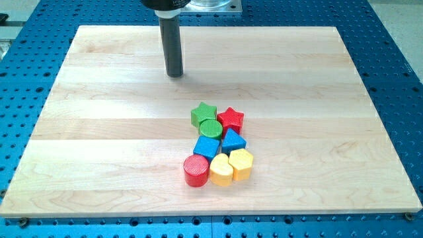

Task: Move the hexagon to the top left

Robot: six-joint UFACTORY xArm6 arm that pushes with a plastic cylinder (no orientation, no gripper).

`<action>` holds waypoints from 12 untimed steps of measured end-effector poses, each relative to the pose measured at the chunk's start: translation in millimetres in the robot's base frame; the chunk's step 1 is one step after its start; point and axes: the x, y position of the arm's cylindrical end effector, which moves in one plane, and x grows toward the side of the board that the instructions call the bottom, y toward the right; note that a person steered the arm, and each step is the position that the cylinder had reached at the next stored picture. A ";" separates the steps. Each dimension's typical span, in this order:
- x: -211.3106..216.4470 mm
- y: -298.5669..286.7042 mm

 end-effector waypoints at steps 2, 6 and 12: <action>-9.6 -19.4; 157.6 242.4; 187.6 77.8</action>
